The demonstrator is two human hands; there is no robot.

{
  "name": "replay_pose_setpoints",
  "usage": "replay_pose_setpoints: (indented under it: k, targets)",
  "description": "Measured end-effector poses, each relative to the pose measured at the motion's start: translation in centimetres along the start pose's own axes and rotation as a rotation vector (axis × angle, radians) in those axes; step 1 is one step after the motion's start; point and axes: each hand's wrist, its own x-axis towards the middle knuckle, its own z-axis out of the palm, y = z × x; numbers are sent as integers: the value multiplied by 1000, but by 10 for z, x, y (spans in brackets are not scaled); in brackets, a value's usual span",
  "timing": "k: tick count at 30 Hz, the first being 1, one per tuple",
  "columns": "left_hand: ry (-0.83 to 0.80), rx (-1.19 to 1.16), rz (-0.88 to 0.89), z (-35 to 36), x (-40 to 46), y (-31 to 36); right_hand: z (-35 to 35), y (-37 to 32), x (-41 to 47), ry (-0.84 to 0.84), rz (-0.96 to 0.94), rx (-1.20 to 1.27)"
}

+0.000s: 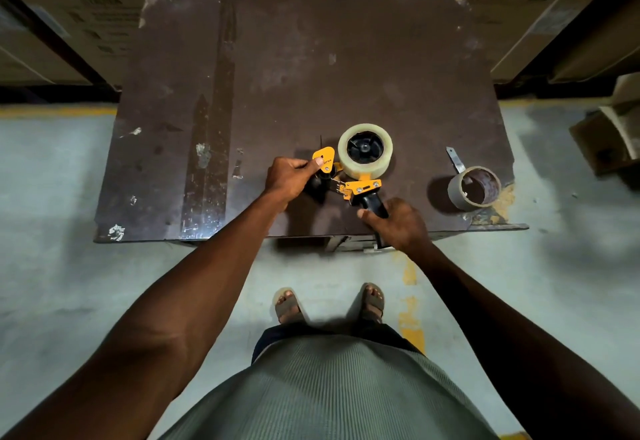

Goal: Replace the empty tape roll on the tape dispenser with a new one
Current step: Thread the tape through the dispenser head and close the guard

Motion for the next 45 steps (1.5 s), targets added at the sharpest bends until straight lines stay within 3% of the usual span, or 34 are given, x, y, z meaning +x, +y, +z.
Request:
replay_pose_setpoints:
  k: [2,6,13,24,29,35,40,45]
  targets:
    - [-1,1,-5,0,0,0,2,-3,12,-68,16,78]
    - [12,-7,-18,1,-1,2,-2,-9,17,-330,142,524]
    - [15,7,-59,2,-4,7,-8,-14,22,-436,209,672]
    - [121,-170,-190,8,-8,36,3,-8,11,-331,158,721]
    - [-10,-409,-382,2,-17,50,6,2,2,-226,99,649]
    - [-207,-646,-600,2,-25,49,6,23,-15,35,-34,409]
    - [-190,-618,-670,17,-29,29,1,39,-32,146,-74,156]
    - [-176,-330,-501,19,-30,20,14,50,-46,257,-80,-5]
